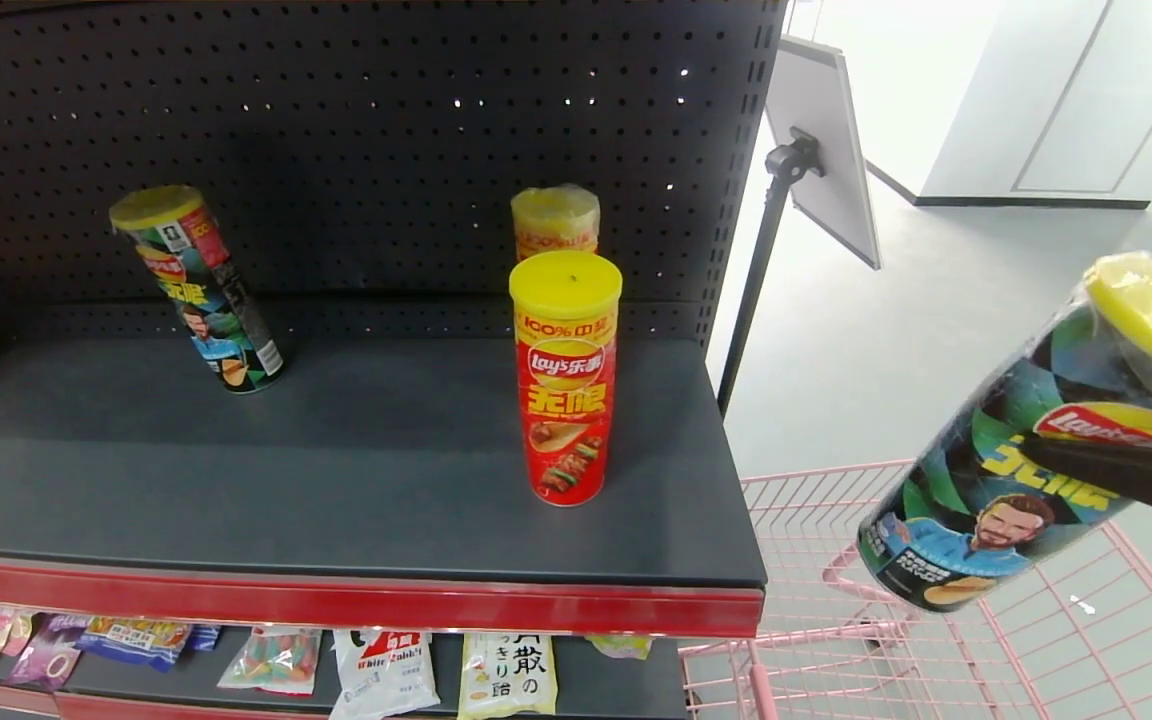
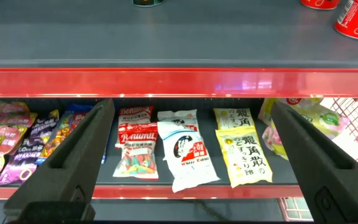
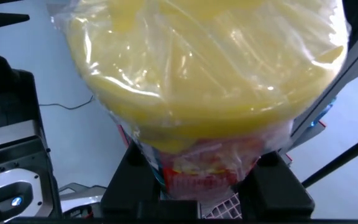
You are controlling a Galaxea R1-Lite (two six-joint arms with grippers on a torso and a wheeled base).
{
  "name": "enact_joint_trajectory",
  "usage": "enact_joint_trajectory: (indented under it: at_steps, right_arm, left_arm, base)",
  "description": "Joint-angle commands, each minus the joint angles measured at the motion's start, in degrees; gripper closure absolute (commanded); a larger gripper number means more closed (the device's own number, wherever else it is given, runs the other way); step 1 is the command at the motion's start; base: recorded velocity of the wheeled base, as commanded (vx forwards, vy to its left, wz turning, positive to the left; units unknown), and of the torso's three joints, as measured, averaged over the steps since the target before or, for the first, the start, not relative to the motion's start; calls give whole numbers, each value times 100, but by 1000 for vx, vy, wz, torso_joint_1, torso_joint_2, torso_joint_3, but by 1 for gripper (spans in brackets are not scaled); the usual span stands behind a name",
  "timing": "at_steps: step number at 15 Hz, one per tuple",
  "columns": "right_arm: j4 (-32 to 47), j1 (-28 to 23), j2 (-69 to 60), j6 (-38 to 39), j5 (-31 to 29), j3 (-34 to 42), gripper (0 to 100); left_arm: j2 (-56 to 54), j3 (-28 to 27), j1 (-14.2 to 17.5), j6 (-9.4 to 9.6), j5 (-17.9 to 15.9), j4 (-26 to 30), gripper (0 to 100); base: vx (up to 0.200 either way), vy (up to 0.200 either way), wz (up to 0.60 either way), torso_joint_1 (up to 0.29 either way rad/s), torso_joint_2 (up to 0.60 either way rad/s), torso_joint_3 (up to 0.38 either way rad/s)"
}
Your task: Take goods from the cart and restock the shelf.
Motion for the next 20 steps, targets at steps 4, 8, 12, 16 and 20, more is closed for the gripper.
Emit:
enact_joint_trajectory:
  at_steps: [4, 8, 12, 16, 20]
  right_arm:
    - [-3, 551, 155, -14, 0, -76, 100]
    - [-12, 665, 304, -5, -123, -164, 100]
    - [-12, 771, 410, 30, -237, -296, 100]
    - [23, 1114, 453, 30, -545, -560, 100]
    - [32, 1623, 471, 56, -1274, -577, 100]
  left_arm:
    - [7, 0, 2, -2, 0, -1, 0]
    - [7, 0, 2, -2, 0, -1, 0]
    - [7, 0, 2, -2, 0, -1, 0]
    - [7, 0, 2, -2, 0, -1, 0]
    - [7, 0, 2, -2, 0, -1, 0]
  base:
    - [0, 0, 0, 0, 0, 0]
    - [0, 0, 0, 0, 0, 0]
    - [0, 0, 0, 0, 0, 0]
    - [0, 0, 0, 0, 0, 0]
    - [0, 0, 0, 0, 0, 0]
